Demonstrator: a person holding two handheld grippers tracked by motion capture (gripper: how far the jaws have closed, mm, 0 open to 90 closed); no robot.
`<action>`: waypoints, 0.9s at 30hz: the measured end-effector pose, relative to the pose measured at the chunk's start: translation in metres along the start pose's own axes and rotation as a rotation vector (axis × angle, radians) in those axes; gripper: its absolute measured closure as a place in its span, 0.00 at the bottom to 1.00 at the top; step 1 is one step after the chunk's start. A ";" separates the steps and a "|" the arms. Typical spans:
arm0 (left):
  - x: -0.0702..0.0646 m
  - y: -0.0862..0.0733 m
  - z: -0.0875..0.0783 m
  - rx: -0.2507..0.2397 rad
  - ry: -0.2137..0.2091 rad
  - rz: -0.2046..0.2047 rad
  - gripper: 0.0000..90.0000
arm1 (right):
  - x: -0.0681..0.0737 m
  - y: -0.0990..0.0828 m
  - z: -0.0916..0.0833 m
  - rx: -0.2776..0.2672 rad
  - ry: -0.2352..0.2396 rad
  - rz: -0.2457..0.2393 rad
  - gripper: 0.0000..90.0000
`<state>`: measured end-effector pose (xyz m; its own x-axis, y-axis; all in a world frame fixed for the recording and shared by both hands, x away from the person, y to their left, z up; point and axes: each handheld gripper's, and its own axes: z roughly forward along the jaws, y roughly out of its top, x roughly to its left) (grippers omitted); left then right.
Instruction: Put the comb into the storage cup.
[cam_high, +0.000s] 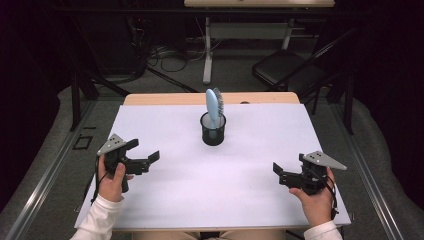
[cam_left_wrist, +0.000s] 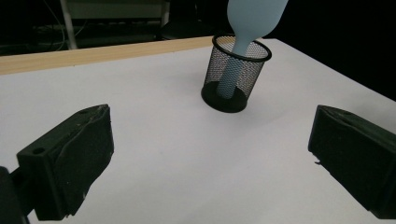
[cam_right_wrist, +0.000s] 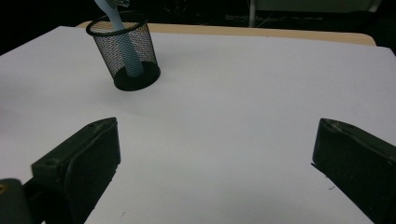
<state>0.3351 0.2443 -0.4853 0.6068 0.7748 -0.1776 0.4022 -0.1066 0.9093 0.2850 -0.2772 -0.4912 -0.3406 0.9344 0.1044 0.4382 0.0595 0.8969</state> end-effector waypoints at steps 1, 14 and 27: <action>0.000 -0.003 0.000 0.002 -0.003 0.009 0.01 | 0.000 -0.003 0.001 -0.005 -0.006 -0.002 0.01; 0.009 -0.023 0.001 -0.017 -0.004 -0.019 0.01 | -0.007 -0.026 0.004 -0.007 -0.040 -0.004 0.01; 0.022 -0.038 0.008 -0.012 0.009 -0.016 0.01 | -0.027 -0.042 0.011 -0.004 -0.086 0.015 0.01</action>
<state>0.3381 0.2602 -0.5270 0.5943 0.7816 -0.1892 0.4040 -0.0868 0.9106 0.2849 -0.3007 -0.5359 -0.2615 0.9619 0.0804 0.4390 0.0443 0.8974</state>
